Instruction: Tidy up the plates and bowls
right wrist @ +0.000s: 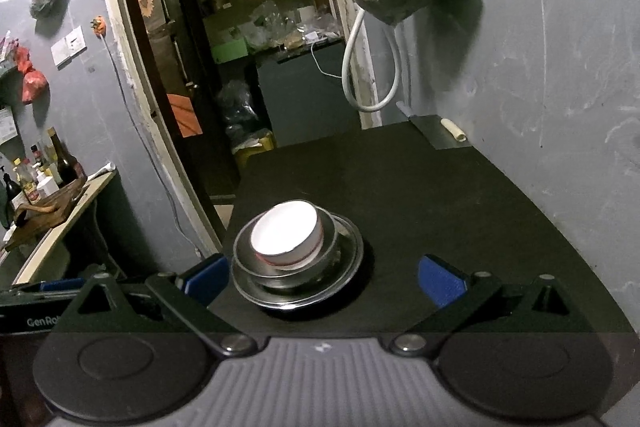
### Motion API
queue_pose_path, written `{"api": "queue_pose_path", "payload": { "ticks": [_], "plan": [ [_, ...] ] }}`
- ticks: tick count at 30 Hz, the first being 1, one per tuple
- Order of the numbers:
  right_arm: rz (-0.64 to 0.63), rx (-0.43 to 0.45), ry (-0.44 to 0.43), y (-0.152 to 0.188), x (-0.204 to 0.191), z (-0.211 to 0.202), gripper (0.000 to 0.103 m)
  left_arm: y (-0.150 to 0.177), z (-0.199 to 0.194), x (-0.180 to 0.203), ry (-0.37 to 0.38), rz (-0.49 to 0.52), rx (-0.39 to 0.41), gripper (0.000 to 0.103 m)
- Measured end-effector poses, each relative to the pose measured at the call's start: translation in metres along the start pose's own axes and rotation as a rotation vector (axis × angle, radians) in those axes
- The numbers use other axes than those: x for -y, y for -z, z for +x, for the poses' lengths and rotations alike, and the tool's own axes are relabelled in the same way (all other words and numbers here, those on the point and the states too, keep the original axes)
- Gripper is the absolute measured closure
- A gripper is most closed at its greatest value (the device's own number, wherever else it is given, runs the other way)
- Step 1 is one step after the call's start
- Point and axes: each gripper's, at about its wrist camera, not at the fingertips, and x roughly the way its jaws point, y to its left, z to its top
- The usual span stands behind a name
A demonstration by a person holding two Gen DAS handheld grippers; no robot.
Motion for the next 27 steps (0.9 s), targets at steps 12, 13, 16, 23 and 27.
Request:
{"api": "queue_pose_path", "payload": {
  "ticks": [12,13,16,23,27],
  "plan": [
    [-0.031,0.010,0.010,0.007,-0.018,-0.012,0.000,0.007,-0.014,-0.014,0.015,-0.009,0.026,0.001],
    [-0.035,0.006,0.011,0.008,-0.019,-0.012,0.000,0.009,-0.015,-0.013,0.007,-0.006,0.031,0.001],
    [-0.050,-0.010,0.018,0.014,-0.020,-0.015,0.000,0.015,-0.015,-0.009,-0.035,0.039,0.041,0.001],
    [-0.057,-0.028,0.037,0.016,-0.014,-0.017,0.000,0.024,-0.020,-0.007,-0.013,0.078,0.045,0.001],
    [-0.067,-0.047,0.016,0.018,-0.009,-0.014,0.000,0.025,-0.013,-0.006,-0.043,0.067,-0.012,0.001]
  ]
}}
